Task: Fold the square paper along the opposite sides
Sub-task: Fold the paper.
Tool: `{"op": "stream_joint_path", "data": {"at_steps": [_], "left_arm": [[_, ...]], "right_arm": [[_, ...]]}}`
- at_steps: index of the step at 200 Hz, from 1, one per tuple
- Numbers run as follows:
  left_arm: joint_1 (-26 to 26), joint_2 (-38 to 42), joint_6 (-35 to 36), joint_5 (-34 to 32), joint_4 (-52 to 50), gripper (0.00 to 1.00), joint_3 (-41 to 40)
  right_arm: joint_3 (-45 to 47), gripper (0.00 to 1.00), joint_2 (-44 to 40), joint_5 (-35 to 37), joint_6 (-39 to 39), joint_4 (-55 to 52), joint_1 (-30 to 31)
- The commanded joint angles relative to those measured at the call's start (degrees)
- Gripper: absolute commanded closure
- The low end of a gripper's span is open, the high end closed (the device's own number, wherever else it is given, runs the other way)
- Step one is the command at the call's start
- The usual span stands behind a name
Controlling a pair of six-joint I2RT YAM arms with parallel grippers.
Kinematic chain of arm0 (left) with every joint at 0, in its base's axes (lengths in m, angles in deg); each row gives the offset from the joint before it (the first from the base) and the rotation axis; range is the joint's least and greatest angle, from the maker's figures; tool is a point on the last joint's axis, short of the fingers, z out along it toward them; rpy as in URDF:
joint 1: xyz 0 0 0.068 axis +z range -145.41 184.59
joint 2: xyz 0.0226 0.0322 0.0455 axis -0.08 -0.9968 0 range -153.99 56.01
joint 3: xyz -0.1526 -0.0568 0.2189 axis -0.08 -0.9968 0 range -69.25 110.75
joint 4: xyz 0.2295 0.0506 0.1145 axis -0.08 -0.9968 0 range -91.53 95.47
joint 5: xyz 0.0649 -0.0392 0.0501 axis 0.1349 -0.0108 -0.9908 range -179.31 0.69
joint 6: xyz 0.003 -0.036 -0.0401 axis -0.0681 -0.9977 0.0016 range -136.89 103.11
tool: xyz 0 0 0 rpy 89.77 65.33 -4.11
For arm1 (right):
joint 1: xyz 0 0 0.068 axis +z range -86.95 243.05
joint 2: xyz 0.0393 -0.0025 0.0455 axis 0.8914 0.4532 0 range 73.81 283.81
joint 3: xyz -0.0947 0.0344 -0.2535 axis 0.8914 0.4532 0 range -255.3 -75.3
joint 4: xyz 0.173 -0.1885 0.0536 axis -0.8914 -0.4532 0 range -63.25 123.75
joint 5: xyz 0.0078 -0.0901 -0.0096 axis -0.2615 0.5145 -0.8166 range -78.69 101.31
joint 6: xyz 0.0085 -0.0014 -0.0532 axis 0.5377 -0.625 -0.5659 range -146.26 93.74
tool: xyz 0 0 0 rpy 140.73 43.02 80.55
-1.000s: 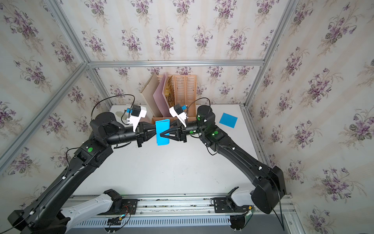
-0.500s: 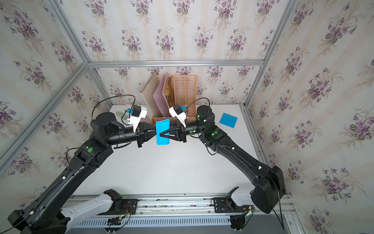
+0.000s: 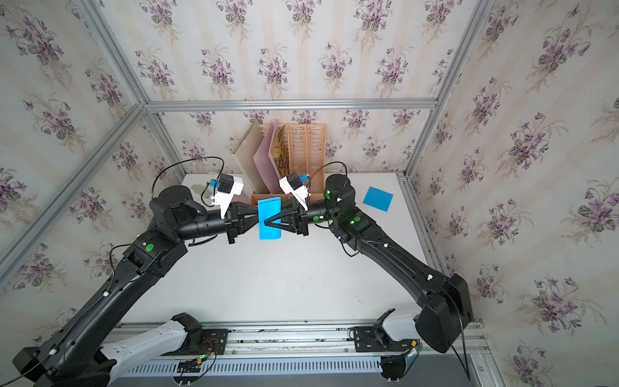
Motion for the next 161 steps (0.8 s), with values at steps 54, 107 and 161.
{"op": "stream_joint_path", "data": {"at_steps": [54, 107, 161], "left_arm": [[0.03, 0.20, 0.76, 0.14, 0.75, 1.00, -0.12], [0.07, 0.20, 0.86, 0.04, 0.66, 1.00, -0.14], [0.01, 0.04, 1.70, -0.82, -0.14, 1.00, 0.36]], "right_arm": [[-0.12, 0.80, 0.19, -0.03, -0.30, 0.89, 0.17], [-0.11, 0.84, 0.21, -0.02, -0.38, 0.87, 0.30], [-0.07, 0.99, 0.30, 0.07, -0.30, 0.77, 0.43]]}}
